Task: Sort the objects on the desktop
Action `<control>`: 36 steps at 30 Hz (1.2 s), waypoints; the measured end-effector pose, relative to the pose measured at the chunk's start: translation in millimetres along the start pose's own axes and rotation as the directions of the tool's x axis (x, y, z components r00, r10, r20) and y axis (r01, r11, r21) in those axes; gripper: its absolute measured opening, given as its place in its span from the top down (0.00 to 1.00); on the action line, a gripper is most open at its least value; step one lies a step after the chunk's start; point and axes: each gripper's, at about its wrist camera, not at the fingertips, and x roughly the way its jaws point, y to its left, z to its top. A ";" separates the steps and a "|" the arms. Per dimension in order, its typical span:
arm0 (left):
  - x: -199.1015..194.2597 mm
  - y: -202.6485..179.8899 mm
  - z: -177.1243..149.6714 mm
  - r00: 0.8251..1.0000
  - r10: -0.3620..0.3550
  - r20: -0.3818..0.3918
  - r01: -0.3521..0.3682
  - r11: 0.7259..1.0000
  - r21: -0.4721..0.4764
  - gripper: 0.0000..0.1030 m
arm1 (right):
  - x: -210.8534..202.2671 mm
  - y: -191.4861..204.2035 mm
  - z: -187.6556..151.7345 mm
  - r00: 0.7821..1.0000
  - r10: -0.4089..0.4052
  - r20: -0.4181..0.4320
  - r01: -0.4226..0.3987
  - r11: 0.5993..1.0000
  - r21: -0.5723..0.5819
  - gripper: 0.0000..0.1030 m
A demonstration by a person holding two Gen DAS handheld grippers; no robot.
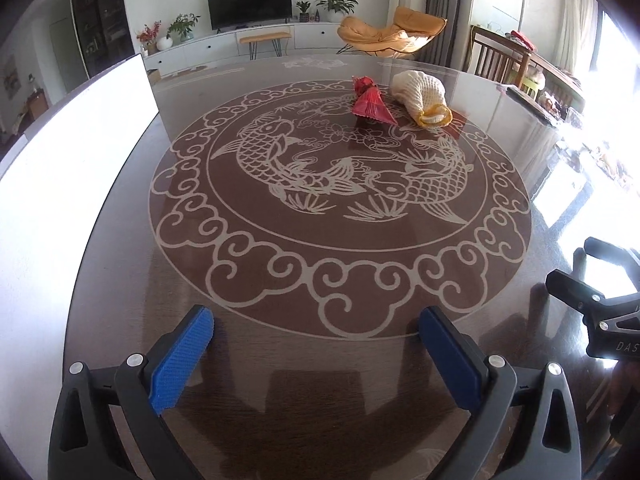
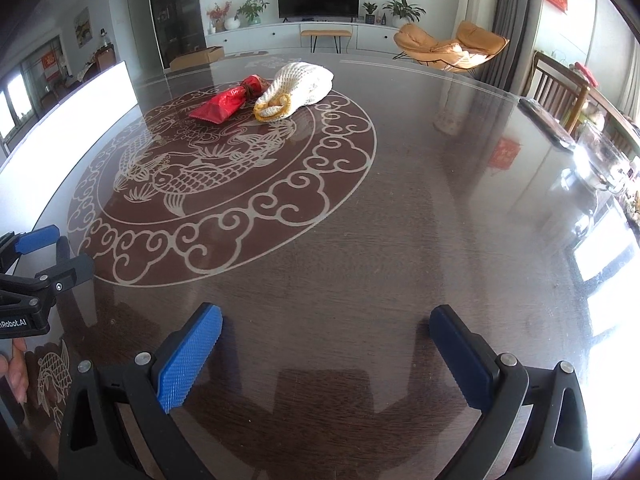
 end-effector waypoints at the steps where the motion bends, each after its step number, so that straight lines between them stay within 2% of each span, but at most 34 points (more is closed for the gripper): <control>1: -0.4 0.1 -0.4 1.000 0.000 0.000 0.000 1.000 0.000 0.00 | -0.1 0.0 0.1 1.000 0.000 0.000 0.000 1.000 0.000 0.00; 36: -1.7 1.7 1.0 1.000 0.006 0.004 -0.006 1.000 -0.004 0.00 | -0.1 0.1 -0.1 1.000 -0.001 0.000 0.001 1.000 0.001 0.00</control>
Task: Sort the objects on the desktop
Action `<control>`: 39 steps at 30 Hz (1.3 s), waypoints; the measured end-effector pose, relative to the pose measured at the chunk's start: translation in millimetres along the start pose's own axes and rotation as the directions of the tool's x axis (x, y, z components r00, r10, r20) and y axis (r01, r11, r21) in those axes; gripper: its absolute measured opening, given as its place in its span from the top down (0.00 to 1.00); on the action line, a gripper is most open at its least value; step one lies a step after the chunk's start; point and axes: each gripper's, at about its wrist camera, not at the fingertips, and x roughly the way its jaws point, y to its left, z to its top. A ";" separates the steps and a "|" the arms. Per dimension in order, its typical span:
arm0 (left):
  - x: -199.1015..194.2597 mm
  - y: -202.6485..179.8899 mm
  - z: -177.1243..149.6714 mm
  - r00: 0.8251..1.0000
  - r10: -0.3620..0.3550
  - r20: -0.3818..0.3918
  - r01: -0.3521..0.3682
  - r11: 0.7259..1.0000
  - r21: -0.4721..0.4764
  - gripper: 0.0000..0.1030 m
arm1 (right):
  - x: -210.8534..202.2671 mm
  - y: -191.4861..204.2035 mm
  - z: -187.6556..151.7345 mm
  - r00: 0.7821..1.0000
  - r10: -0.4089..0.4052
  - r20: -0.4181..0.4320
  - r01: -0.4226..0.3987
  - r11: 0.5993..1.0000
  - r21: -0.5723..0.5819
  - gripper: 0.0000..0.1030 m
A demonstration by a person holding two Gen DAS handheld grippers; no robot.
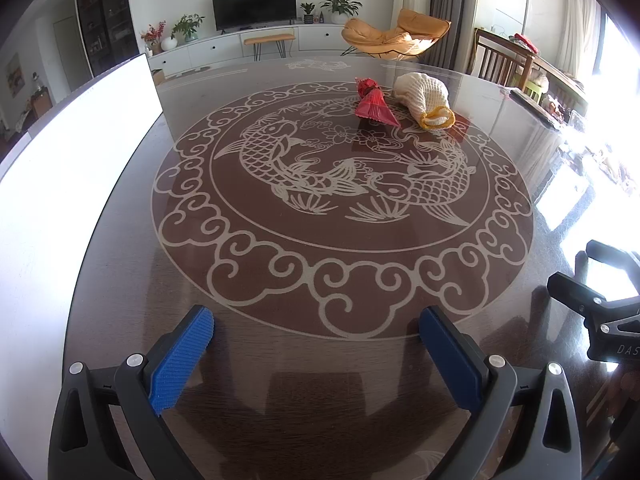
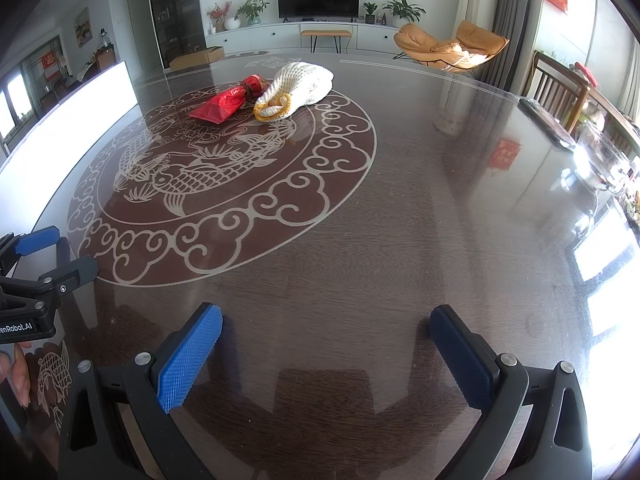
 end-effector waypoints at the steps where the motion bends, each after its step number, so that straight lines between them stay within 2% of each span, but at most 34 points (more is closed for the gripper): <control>1: -0.1 0.1 0.0 1.000 0.000 0.000 0.000 1.000 0.000 0.00 | -0.1 -0.3 -0.2 1.000 0.000 0.000 0.000 1.000 0.000 0.00; 4: 0.6 0.6 1.2 1.000 -0.008 -0.005 0.008 1.000 0.008 0.00 | -0.1 -0.3 -0.2 1.000 0.000 0.000 0.000 1.000 0.000 0.00; 8: 2.8 8.6 5.4 0.998 -0.063 -0.024 0.065 0.994 0.085 0.00 | -0.1 -0.1 -0.1 1.000 0.000 0.000 0.000 1.000 0.000 0.00; 15: 0.2 17.1 1.9 0.999 -0.048 -0.006 0.048 0.997 0.058 0.00 | 0.4 -0.9 0.2 1.000 0.007 0.001 -0.007 1.000 0.000 0.00; 17: -0.1 17.8 1.5 0.999 -0.048 -0.005 0.048 0.997 0.056 0.00 | 3.9 0.1 5.8 0.999 0.039 -0.010 -0.039 0.998 -0.041 0.00; 18: -0.1 17.8 1.5 0.999 -0.048 -0.005 0.048 0.997 0.057 0.00 | 7.8 0.6 12.9 0.998 0.059 -0.020 -0.060 0.996 -0.063 0.01; 20: -0.1 17.9 1.5 0.999 -0.048 -0.005 0.048 0.997 0.057 0.00 | 14.5 -1.1 34.7 0.999 0.046 -0.006 -0.046 0.997 -0.064 0.01; 23: 0.0 17.8 1.5 0.999 -0.048 -0.005 0.048 0.997 0.057 0.00 | 17.8 -5.8 83.4 0.995 0.050 0.083 -0.051 0.999 0.011 0.01; 25: -0.1 18.2 1.6 0.999 -0.048 -0.005 0.049 0.997 0.057 0.00 | 27.3 -6.6 120.6 0.992 0.063 0.110 -0.072 0.994 0.077 0.01; 29: 0.1 17.9 1.6 0.999 -0.048 -0.005 0.048 0.997 0.057 0.00 | 69.1 2.2 176.9 0.996 0.080 0.035 -0.085 0.982 0.166 0.01; 32: 0.1 17.9 1.6 0.999 -0.048 -0.005 0.049 0.997 0.057 0.00 | 97.5 12.8 196.5 0.998 0.068 -0.014 -0.064 0.979 0.192 0.02; 34: 0.0 18.3 1.7 0.999 -0.049 -0.005 0.049 0.997 0.057 0.00 | 111.5 16.5 203.1 0.998 0.051 -0.025 -0.045 0.979 0.200 0.11; 36: -0.1 17.7 1.5 0.999 -0.049 -0.005 0.049 0.997 0.057 0.00 | 124.6 18.2 204.6 0.997 0.061 -0.056 -0.049 0.978 0.201 0.35; 38: -0.3 17.8 1.8 0.999 -0.048 -0.004 0.048 0.997 0.056 0.00 | 122.5 20.1 201.5 0.998 0.053 -0.029 -0.047 0.984 0.173 0.47; 39: -0.6 18.1 1.9 0.999 -0.047 -0.004 0.047 0.997 0.056 0.00 | 120.4 19.9 198.1 0.998 0.066 -0.021 -0.062 0.984 0.164 0.47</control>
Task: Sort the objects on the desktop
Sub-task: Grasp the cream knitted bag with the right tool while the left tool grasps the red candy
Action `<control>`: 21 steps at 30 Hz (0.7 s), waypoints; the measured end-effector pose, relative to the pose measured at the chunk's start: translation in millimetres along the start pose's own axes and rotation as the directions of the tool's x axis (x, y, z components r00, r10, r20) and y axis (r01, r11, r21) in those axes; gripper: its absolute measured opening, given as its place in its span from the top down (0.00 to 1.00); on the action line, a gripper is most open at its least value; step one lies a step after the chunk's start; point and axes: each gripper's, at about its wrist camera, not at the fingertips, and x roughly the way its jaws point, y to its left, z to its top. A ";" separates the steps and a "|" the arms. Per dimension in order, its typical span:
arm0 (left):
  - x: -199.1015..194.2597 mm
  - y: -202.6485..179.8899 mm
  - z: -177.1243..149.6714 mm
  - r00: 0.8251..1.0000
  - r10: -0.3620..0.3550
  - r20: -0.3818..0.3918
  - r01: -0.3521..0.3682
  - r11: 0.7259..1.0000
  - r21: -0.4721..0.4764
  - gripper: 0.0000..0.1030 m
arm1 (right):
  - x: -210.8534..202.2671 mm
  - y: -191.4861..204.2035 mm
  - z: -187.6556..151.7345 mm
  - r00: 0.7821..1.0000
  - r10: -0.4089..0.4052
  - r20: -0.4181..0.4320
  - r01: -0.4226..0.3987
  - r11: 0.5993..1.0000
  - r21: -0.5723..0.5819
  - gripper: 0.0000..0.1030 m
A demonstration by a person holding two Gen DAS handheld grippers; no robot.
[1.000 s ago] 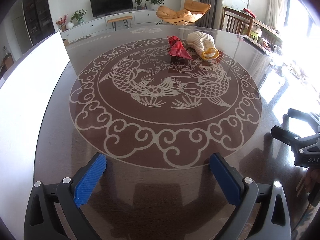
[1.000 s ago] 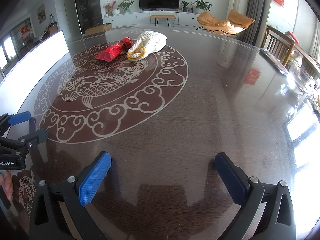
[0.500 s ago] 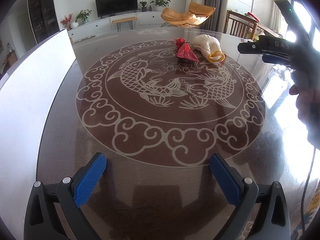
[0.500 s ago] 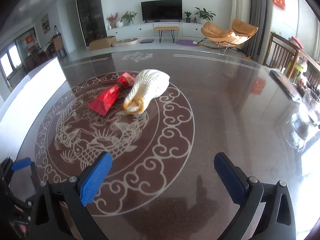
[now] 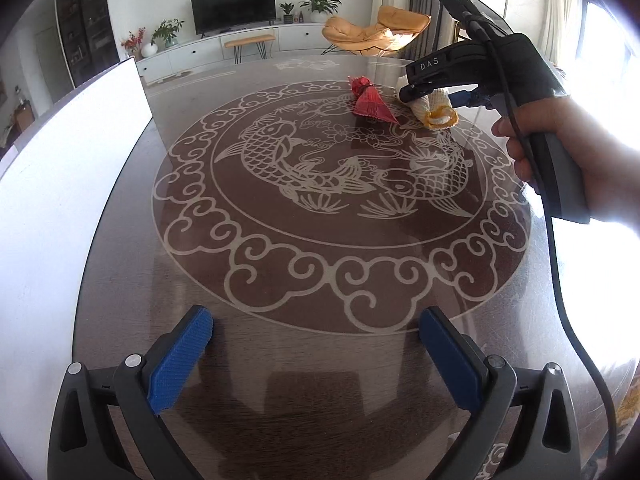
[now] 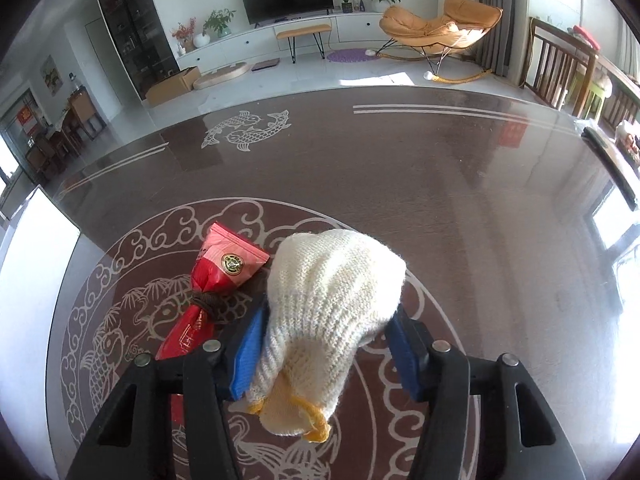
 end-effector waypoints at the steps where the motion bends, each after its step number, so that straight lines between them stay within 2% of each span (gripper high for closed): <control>1: -0.1 0.2 0.1 1.000 0.000 0.000 0.000 1.000 0.000 0.00 | -3.2 -1.1 -5.3 1.000 0.009 0.002 -0.009 1.000 -0.010 0.47; 5: -0.8 0.4 0.3 1.000 0.000 0.000 0.000 1.000 0.000 0.00 | -26.8 -12.1 -42.7 1.000 0.028 0.012 -0.027 0.995 -0.098 0.47; 13: -0.9 0.7 0.5 1.000 0.002 0.000 -0.002 1.000 0.000 0.00 | -103.3 -58.7 -157.9 0.998 0.035 0.056 -0.021 0.975 -0.222 0.47; 16: -0.6 0.6 1.7 1.000 0.004 -0.001 -0.004 1.000 -0.001 0.00 | -115.8 -65.5 -181.0 0.998 0.014 0.065 0.001 0.975 -0.224 0.32; 18: -0.2 -0.7 0.6 1.000 0.004 -0.001 -0.004 1.000 -0.001 0.00 | -115.8 -65.4 -186.0 0.999 0.013 0.050 -0.002 0.976 -0.219 0.11; 21: 2.2 -2.5 5.3 1.000 0.005 -0.015 -0.005 1.000 -0.006 0.00 | -111.1 -60.8 -183.7 0.999 -0.008 0.034 0.015 0.973 -0.232 0.06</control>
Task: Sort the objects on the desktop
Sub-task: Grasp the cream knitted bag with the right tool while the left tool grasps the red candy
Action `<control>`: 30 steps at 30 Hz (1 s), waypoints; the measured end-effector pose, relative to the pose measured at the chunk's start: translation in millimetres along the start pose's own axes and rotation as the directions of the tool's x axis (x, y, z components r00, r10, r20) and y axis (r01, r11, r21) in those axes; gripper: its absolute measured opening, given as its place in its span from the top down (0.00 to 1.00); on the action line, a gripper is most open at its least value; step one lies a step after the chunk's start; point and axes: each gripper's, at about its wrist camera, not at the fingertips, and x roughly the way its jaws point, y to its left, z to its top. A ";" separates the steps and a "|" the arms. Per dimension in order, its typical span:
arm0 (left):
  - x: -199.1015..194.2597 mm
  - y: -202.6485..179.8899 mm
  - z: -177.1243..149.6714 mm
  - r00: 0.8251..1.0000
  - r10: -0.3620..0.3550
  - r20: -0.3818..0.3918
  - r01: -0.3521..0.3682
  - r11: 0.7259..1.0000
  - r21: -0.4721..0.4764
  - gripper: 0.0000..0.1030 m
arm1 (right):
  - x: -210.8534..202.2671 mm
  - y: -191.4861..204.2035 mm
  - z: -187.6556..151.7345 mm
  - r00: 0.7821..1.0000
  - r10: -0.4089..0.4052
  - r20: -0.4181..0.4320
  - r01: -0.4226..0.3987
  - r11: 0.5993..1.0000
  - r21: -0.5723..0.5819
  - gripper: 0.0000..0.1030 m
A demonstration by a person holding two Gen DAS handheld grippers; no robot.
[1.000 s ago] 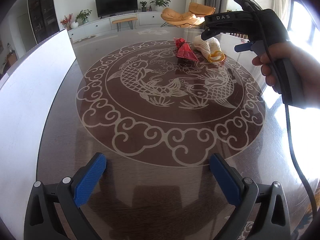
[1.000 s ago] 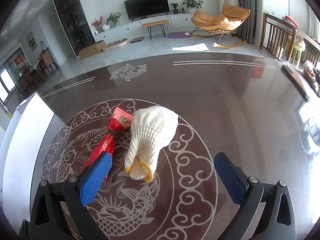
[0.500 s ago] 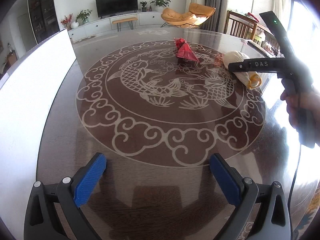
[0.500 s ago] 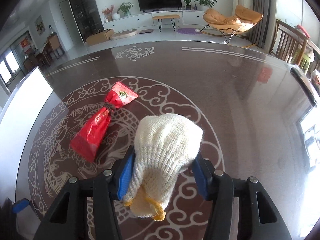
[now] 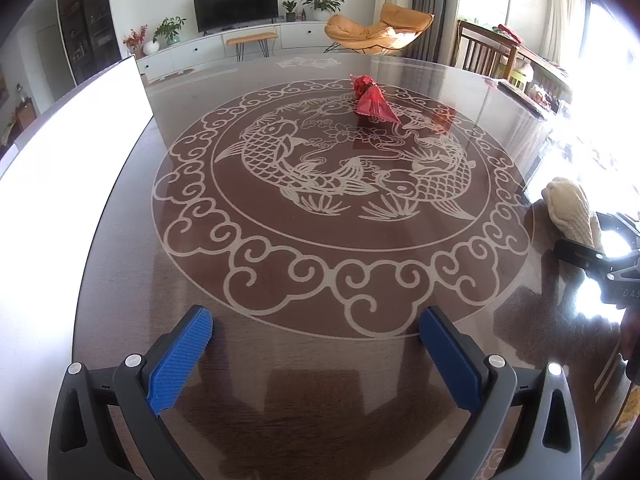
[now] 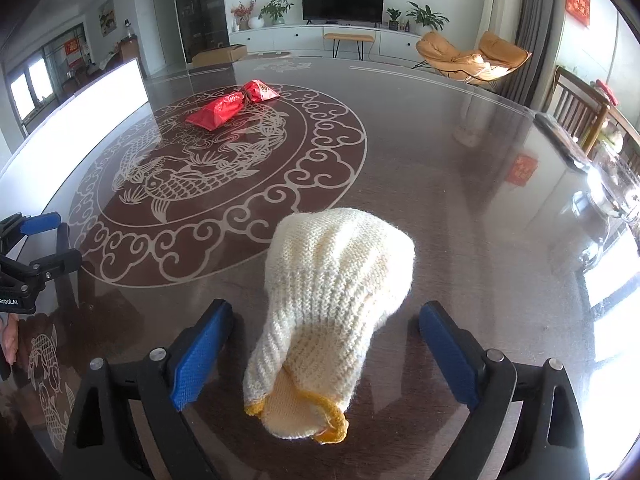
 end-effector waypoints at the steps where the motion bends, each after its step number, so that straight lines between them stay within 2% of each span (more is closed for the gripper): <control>1: 3.4 -2.8 4.7 1.000 -0.004 -0.011 0.004 1.000 0.002 0.00 | 0.8 0.1 0.3 1.000 -0.001 -0.002 0.001 1.000 0.005 0.05; 6: 37.5 -18.3 56.9 0.998 -0.025 -0.061 0.027 0.999 0.038 0.00 | 1.6 -3.6 -1.6 1.000 -0.009 -0.011 0.009 1.000 0.013 0.00; 13: 100.6 -41.8 148.0 0.997 -0.039 -0.066 0.044 0.997 0.065 0.00 | 1.5 -2.8 -2.1 1.000 -0.009 -0.011 0.009 1.000 0.013 0.00; 17: 124.7 -52.5 183.6 0.998 -0.034 -0.053 0.037 0.998 0.057 0.00 | 1.5 -2.9 -2.2 1.000 -0.008 -0.011 0.008 1.000 0.013 0.00; 18: 126.6 -53.2 187.9 0.999 -0.027 -0.044 0.029 0.998 0.051 0.05 | 1.4 -3.1 -2.3 1.000 -0.007 -0.012 0.007 1.000 0.014 0.00; 19: 124.0 -53.5 190.1 0.999 -0.026 -0.020 0.027 0.998 0.048 0.17 | 1.0 -3.5 -3.1 1.000 -0.007 -0.011 0.007 1.000 0.014 0.00; 20: 118.8 -53.6 190.6 1.000 -0.028 0.000 0.028 0.998 0.050 0.53 | 0.9 -3.5 -3.2 1.000 -0.007 -0.011 0.007 1.000 0.014 0.00; 21: 115.3 -53.3 189.7 0.999 -0.034 -0.001 0.034 0.998 0.051 0.84 | 1.0 -3.5 -3.1 1.000 -0.007 -0.012 0.007 1.000 0.014 0.00; 26: 86.6 -30.7 148.9 0.995 -0.093 0.022 0.093 0.996 -0.013 0.84 | 0.9 -3.5 -3.2 1.000 -0.007 -0.012 0.007 1.000 0.014 0.00; 30: 39.0 -12.4 101.8 0.989 -0.115 0.089 0.119 0.992 -0.047 0.84 | 1.0 -3.5 -3.1 1.000 -0.007 -0.011 0.007 1.000 0.013 0.00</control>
